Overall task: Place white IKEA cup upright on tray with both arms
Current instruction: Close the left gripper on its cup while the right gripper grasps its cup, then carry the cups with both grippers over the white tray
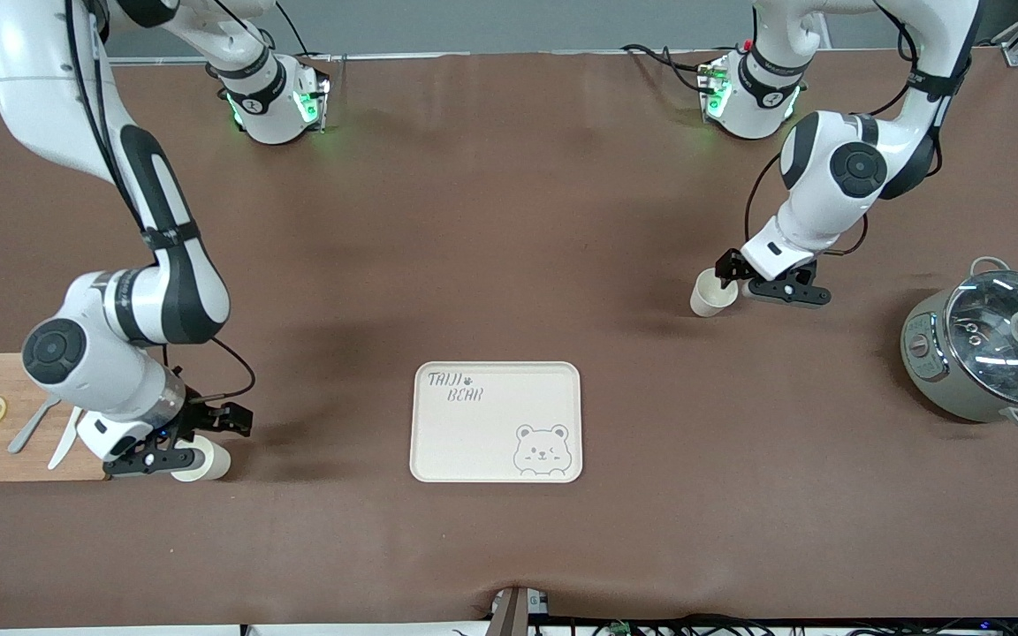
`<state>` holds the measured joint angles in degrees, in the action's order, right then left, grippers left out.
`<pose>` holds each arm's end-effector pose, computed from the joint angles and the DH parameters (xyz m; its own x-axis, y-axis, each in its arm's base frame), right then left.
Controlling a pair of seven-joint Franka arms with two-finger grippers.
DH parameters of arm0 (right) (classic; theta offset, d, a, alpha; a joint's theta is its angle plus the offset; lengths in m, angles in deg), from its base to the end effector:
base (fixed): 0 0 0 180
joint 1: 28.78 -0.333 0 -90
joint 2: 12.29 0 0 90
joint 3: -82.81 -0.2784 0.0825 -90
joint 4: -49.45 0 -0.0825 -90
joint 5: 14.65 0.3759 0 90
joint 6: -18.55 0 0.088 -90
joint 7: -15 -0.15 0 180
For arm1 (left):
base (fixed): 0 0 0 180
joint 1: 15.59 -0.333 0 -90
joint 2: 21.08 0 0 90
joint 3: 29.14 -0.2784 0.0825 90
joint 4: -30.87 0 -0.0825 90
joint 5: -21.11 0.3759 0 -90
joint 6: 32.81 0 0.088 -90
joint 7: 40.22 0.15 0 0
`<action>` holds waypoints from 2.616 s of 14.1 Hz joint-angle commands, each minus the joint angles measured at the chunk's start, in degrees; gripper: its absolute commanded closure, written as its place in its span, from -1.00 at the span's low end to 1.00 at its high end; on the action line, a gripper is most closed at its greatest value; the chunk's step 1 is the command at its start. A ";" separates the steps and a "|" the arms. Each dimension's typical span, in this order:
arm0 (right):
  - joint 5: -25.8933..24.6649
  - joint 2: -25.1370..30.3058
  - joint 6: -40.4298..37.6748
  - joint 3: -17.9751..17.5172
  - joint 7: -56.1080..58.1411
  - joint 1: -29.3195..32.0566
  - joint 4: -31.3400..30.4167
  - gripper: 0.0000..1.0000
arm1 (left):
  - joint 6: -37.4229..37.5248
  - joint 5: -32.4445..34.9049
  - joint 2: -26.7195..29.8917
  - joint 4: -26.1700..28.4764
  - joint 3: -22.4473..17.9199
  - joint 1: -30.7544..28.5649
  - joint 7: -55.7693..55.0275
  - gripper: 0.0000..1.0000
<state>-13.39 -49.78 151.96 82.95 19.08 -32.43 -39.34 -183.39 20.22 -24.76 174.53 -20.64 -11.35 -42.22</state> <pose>0.6913 0.0436 0.2099 0.9852 0.1173 0.1249 0.1191 -0.9929 -0.0074 0.4571 -0.1046 0.1891 0.9835 -0.1719 0.0564 -0.1732 -0.9847 0.0199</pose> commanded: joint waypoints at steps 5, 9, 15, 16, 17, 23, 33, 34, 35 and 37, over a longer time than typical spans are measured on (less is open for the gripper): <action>-1.26 -6.10 1.67 0.03 1.81 0.84 5.47 -1.00 | -5.77 -0.52 -2.29 1.71 0.63 -0.81 1.30 -1.00; -1.87 -7.95 2.73 0.03 1.99 1.80 6.60 -0.68 | -10.52 -0.52 -5.90 2.15 0.55 -0.80 2.26 -1.00; -2.31 -8.13 1.85 0.12 4.54 1.81 6.87 1.00 | -10.96 -0.52 -6.69 2.24 0.46 -1.86 4.11 1.00; -2.31 -8.04 1.85 0.12 4.54 1.81 6.96 1.00 | -10.96 -0.52 -6.52 2.24 0.46 -1.95 4.11 1.00; -2.31 -8.04 1.85 0.12 4.54 1.81 7.05 1.00 | -10.96 -0.52 -6.43 2.24 0.46 -1.95 4.11 1.00; -1.35 -7.86 -4.20 -0.15 1.66 -0.39 12.13 1.00 | -10.53 -0.52 -5.82 0.76 0.37 -2.47 3.85 1.00; -1.34 -8.12 -8.35 -0.32 -20.84 -11.63 16.28 1.00 | 16.34 -0.17 -15.28 -31.11 0.46 7.17 -15.98 1.00; -1.34 -8.21 -8.26 -0.32 -22.78 -12.95 16.28 1.00 | 18.72 0.97 -17.83 -35.68 0.46 8.85 -19.75 1.00; -1.34 -8.47 -8.17 -0.32 -24.88 -13.92 16.36 1.00 | 20.92 2.37 -20.29 -40.42 0.54 10.26 -23.62 1.00; -1.34 -9.18 -8.17 -0.32 -29.62 -16.46 17.15 1.00 | 26.01 4.57 -26.09 -49.92 0.46 13.50 -29.87 1.00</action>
<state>-14.76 -57.31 144.27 82.37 -6.04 -46.88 -24.67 -162.69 22.32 -42.84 136.25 -20.05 -0.03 -66.80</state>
